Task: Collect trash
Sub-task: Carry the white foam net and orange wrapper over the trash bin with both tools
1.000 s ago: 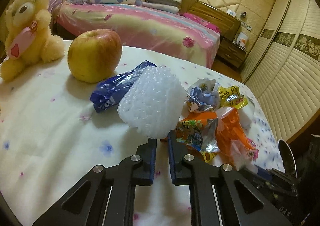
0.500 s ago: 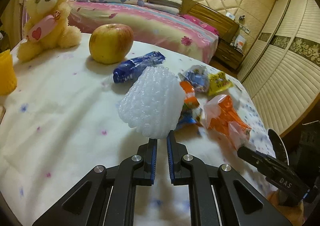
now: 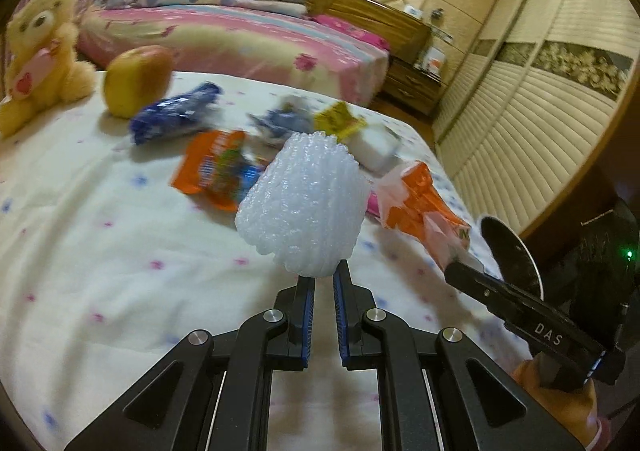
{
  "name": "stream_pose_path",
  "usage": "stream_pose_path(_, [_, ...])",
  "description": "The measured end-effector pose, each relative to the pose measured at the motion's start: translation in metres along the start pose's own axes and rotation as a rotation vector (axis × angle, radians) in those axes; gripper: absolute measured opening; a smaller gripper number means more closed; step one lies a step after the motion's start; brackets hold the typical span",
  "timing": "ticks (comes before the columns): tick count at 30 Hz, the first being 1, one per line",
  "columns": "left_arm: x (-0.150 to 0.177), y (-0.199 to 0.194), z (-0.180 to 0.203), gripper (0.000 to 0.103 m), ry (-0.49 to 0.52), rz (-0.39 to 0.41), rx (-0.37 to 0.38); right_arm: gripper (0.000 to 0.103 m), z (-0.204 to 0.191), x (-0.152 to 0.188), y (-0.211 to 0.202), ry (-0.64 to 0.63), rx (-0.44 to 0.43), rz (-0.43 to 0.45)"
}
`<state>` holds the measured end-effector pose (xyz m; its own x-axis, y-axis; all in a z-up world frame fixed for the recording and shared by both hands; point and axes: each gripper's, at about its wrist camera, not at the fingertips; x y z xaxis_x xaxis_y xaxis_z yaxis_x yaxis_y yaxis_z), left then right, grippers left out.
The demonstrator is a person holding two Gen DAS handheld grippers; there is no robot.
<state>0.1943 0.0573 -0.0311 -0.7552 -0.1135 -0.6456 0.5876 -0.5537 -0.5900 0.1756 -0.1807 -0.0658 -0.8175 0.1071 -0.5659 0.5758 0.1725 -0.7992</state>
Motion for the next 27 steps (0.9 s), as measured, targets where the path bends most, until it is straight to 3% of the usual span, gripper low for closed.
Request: stream_pose_path(27, [0.011,0.089,0.1,0.008,0.155,-0.133,0.153,0.027,0.111,0.019,-0.063,0.187,0.131,0.077])
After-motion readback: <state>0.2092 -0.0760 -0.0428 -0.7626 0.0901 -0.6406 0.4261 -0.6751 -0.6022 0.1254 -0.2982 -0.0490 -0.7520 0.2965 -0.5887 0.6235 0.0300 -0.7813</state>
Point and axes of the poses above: each gripper's, at about its wrist camera, not at the fingertips, and y roughly the way its jaws point, z to its right, x to its underside, and after that the axes turned 11 degrees about x, right-handed
